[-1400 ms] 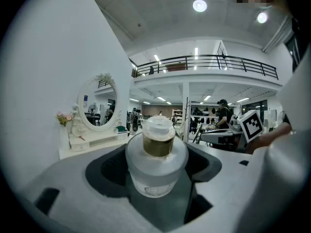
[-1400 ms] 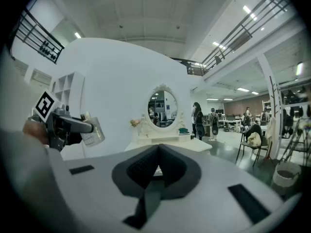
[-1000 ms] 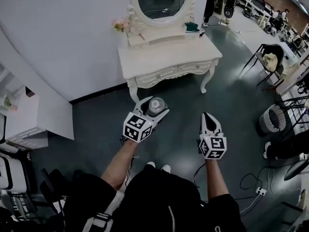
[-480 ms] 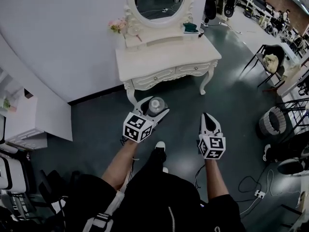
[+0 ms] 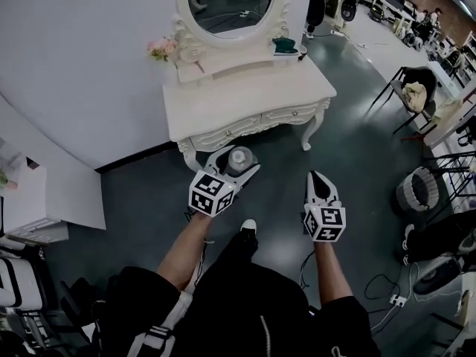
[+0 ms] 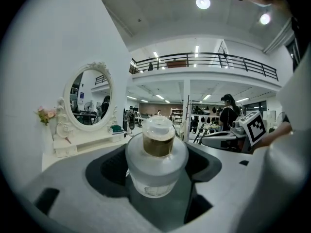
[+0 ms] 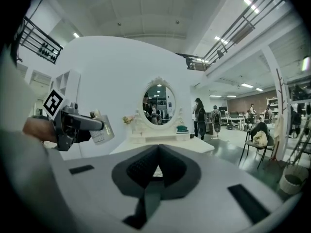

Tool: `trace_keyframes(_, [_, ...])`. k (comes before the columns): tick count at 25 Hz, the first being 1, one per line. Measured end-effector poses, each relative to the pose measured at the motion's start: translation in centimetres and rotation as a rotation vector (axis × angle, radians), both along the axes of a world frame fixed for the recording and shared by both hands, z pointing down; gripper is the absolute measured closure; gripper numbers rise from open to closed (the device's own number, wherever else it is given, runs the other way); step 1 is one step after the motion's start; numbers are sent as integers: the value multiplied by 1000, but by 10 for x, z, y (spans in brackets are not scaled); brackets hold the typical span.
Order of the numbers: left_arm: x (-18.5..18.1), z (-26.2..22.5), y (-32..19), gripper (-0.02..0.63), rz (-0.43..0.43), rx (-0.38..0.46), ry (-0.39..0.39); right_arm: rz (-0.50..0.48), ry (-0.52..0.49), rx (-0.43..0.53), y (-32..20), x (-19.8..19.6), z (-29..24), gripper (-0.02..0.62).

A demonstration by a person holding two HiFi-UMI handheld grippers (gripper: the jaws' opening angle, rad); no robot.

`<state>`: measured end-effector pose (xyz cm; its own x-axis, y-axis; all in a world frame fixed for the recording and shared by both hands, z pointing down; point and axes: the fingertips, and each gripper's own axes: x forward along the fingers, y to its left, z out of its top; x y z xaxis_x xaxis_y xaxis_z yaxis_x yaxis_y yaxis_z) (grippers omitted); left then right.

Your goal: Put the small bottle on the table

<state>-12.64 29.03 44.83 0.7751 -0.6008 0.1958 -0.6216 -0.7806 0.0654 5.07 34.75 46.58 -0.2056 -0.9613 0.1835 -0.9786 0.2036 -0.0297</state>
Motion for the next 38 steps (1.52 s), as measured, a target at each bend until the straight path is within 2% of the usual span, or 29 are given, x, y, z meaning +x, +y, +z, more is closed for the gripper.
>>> trace_keyframes(12, [33,0,-158,267,44,-8,-9,35,-7,-14,-155,27,-2,594])
trace_keyframes(23, [46,15,-247,267,60,-29,-13,38,-13,-38,-245,37,14,594])
trace_keyframes(31, [59,24,-314,267,29,-39,-20,3,-15,-37,-320,52,20,594])
trace_keyframes(38, [90,26,-391,267,-32,-53,-24,-64,-27,-47,-416,82,25,594])
